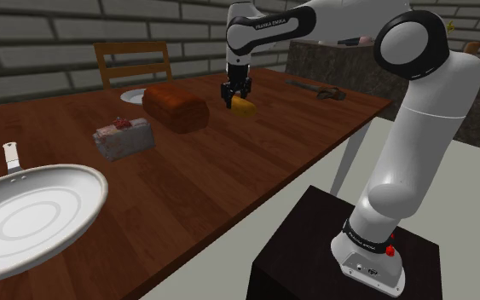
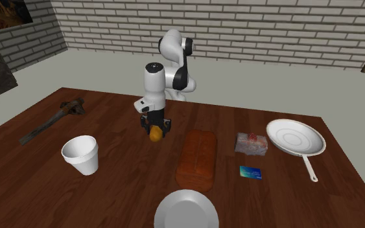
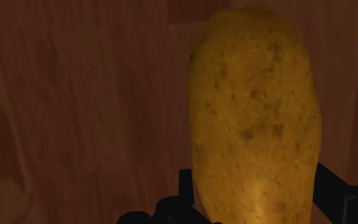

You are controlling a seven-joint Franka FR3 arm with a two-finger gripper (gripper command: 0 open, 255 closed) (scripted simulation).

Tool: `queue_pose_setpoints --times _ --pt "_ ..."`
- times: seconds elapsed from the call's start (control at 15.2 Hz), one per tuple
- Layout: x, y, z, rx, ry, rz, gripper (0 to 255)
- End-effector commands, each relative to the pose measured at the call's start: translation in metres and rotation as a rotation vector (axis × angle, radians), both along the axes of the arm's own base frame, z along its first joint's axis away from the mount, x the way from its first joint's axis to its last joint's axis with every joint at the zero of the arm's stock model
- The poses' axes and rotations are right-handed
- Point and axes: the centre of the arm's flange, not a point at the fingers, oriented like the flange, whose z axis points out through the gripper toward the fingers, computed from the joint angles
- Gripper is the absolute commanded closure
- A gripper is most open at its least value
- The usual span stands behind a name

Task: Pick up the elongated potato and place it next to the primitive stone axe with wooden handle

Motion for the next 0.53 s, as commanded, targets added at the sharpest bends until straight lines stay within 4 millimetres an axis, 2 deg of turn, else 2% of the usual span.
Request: queue_pose_setpoints --times 0.0,0.46 --pt "0.000 0.000 0.008 0.000 0.000 0.000 255" --pt "0.000 0.000 0.045 0.000 0.000 0.000 255"
